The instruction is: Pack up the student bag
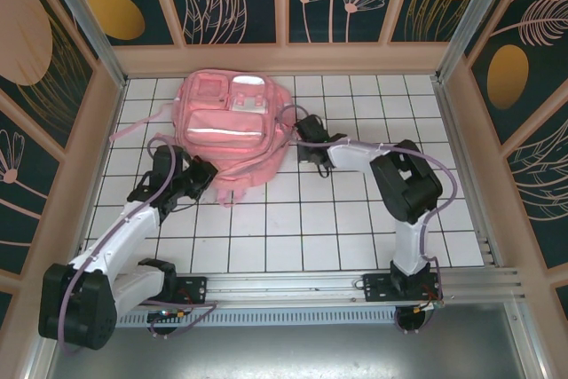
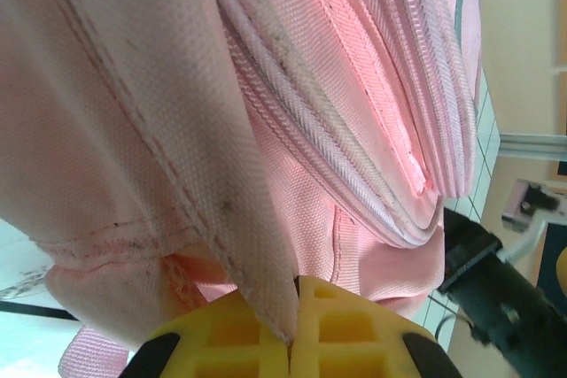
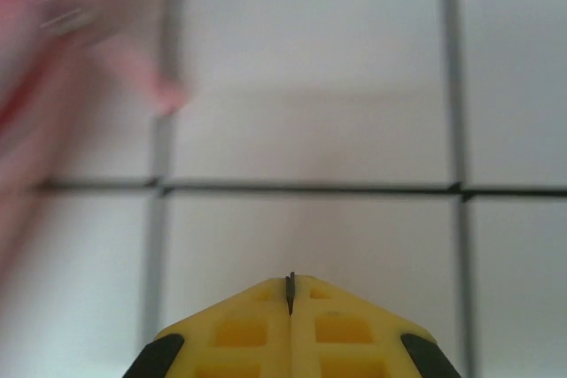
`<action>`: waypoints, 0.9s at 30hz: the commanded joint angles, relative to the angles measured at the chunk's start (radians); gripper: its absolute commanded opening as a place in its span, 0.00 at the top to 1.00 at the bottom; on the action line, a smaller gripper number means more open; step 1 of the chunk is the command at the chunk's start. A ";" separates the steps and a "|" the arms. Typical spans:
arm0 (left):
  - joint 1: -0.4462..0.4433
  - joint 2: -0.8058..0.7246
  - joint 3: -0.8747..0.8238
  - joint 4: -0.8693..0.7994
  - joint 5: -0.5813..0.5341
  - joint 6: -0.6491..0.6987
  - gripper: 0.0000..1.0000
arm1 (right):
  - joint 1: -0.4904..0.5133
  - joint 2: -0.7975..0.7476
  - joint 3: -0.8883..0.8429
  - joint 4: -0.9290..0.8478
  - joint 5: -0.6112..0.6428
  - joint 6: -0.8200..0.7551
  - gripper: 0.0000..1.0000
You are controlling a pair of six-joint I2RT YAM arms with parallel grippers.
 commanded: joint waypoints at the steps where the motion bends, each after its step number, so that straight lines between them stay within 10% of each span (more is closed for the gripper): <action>1: 0.025 -0.059 0.030 -0.005 0.018 0.067 1.00 | -0.060 0.070 0.094 -0.012 0.061 -0.026 1.00; 9: 0.031 -0.052 0.047 0.000 0.075 0.089 1.00 | -0.088 0.081 0.175 -0.002 -0.077 -0.056 1.00; 16: 0.059 0.040 0.119 -0.059 0.074 0.161 1.00 | -0.026 -0.079 0.009 0.077 -0.337 -0.152 0.56; 27: 0.117 0.141 0.205 -0.097 0.083 0.253 1.00 | 0.130 -0.102 -0.011 0.013 -0.302 -0.331 0.46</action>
